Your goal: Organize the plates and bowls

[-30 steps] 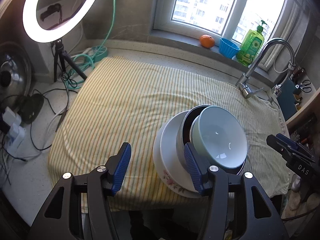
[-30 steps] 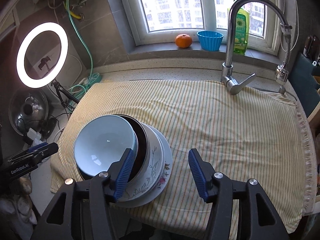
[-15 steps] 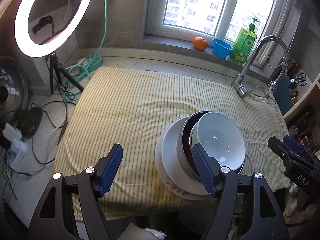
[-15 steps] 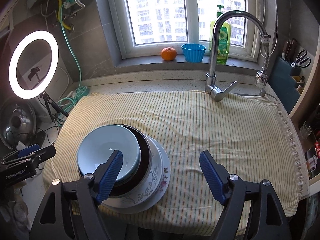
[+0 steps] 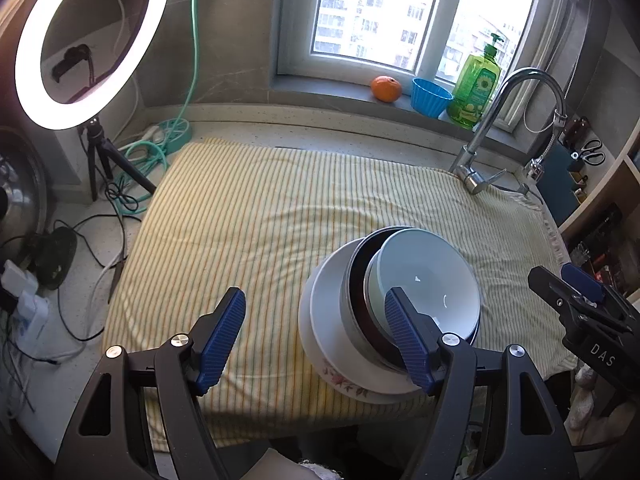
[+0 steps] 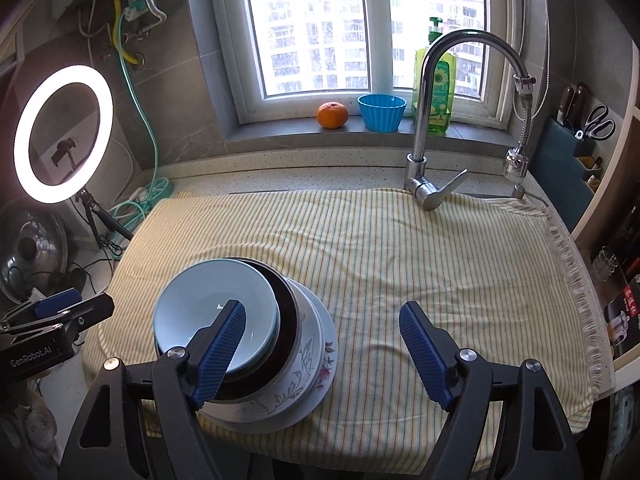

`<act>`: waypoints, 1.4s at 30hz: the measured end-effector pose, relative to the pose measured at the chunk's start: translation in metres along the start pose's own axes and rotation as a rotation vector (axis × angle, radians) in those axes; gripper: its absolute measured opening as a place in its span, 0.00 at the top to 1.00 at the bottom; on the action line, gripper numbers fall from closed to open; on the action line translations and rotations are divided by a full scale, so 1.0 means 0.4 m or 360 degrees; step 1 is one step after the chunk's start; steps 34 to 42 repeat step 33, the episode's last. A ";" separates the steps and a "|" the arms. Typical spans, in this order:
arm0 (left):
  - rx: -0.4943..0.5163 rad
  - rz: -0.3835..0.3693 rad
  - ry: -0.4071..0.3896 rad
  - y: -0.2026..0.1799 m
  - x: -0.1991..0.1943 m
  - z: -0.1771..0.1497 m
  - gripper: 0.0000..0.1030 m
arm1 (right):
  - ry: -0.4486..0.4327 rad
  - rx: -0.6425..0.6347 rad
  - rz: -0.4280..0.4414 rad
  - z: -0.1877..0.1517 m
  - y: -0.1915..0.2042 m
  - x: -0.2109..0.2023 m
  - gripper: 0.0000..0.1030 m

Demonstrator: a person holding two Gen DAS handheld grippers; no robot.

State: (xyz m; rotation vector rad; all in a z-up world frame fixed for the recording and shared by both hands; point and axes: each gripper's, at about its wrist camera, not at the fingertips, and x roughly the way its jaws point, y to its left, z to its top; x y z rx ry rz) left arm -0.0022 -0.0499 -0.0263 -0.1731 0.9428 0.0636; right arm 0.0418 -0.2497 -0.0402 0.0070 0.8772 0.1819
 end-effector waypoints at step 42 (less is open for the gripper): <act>0.0011 0.0006 -0.0043 -0.007 -0.022 -0.007 0.30 | 0.0035 0.0004 -0.0006 -0.017 -0.009 -0.001 0.26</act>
